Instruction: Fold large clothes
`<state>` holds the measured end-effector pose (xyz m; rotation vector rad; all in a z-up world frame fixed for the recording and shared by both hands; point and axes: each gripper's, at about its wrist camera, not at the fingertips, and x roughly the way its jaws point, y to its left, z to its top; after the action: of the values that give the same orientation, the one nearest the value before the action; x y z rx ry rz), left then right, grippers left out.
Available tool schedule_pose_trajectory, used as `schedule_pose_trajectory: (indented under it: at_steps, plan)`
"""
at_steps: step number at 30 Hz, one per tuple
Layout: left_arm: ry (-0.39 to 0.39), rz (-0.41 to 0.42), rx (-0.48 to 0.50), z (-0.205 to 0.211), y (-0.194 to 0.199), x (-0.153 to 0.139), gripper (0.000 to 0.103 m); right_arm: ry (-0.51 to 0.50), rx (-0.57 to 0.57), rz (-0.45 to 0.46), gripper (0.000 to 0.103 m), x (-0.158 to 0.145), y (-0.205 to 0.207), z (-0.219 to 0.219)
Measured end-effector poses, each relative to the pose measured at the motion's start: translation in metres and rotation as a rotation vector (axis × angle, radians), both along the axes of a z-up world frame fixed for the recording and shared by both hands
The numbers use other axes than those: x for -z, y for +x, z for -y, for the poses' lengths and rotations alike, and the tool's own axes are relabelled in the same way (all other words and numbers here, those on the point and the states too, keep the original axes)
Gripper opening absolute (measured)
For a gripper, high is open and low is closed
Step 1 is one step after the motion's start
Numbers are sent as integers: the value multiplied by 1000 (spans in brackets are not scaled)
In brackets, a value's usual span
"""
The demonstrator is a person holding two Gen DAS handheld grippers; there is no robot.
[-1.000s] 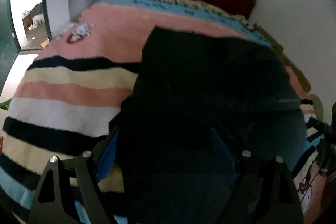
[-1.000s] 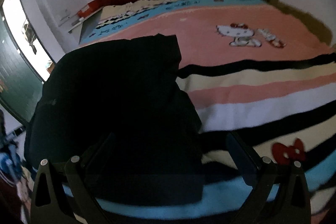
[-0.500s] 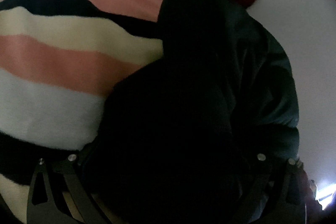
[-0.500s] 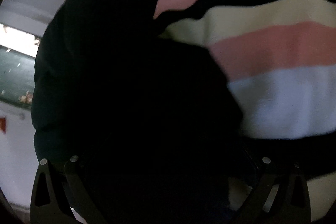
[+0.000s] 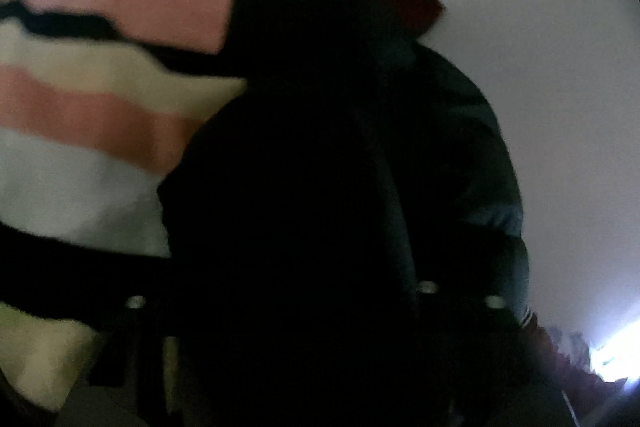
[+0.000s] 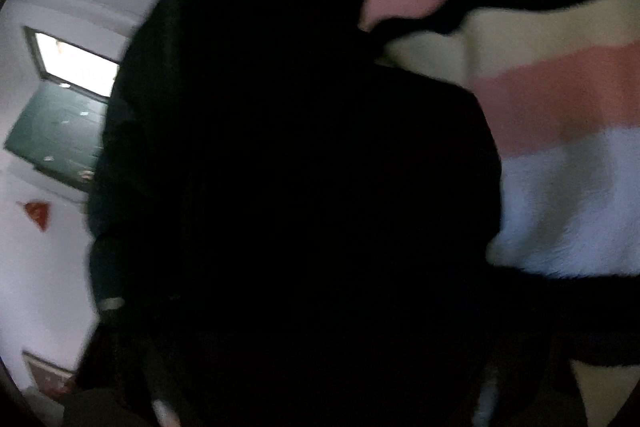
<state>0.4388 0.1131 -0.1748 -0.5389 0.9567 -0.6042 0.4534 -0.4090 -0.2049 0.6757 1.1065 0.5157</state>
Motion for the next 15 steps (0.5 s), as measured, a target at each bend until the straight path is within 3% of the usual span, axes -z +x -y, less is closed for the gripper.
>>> schedule_pose_trajectory:
  at_steps: [3,6,15]
  plan:
    - [12,37,2,6,-9,-16,31,-32,-35,54,39,-20,-6,-9]
    - [7,88,-2,7,-19,-39,27,-76,-56,129,31,-47,-11,-22]
    - [-67,188,-15,-3,-56,-98,25,-162,-93,318,25,-135,-40,-52]
